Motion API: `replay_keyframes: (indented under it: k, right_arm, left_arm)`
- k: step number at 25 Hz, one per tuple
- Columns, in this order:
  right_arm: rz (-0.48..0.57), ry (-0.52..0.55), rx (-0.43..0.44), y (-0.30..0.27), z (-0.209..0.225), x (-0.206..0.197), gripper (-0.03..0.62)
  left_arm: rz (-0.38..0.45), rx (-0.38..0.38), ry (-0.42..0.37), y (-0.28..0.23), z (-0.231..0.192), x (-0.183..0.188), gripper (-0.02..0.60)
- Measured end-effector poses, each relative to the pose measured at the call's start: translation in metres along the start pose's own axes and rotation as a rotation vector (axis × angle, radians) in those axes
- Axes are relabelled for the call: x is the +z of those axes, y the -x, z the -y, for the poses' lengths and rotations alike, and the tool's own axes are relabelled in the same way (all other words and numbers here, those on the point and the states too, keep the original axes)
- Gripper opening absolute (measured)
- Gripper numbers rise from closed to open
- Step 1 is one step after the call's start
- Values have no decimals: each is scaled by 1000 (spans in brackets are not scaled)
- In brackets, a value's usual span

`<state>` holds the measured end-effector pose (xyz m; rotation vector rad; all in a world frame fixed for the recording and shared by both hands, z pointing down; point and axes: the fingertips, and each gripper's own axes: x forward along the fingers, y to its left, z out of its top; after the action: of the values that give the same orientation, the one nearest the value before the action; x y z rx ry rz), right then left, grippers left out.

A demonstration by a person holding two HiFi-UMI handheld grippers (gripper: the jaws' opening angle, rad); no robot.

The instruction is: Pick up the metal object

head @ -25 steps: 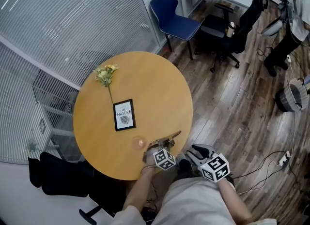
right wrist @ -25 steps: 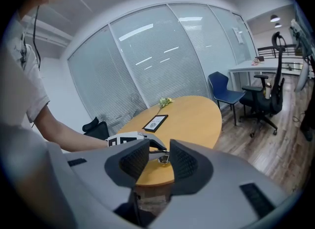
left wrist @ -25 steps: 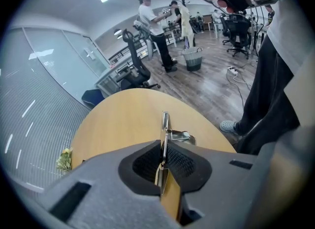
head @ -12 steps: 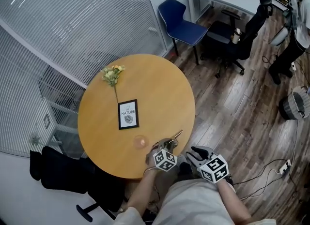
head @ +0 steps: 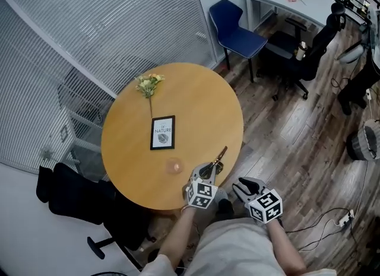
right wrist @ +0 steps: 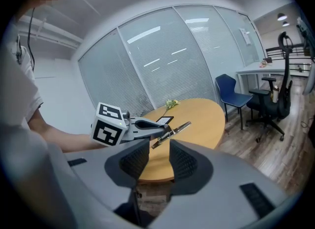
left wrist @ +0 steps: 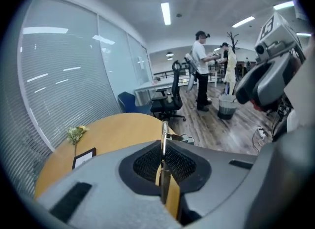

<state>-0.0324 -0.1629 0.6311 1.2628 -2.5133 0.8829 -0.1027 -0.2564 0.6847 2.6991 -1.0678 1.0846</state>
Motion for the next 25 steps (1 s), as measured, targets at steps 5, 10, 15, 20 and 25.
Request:
replay_keyframes:
  k: [5,10,15,20,25]
  right_arm:
    - [16,20,24,4,-5,4,124]
    - [20,48,45,17,-9,5,124]
    - [43,38,56,37,-6,1,123]
    - [60,33,61,55,-3,-7,123]
    - [64,15,66,68,-5,-18,123]
  left_arm:
    - [122,57,112,28,-3,29,21]
    - [214,104,295,60,3,50,21]
    - [265,137,392,80,22,60,21]
    - [286,171,446,93,44,66,21]
    - [280,206,484,109,72,51,21]
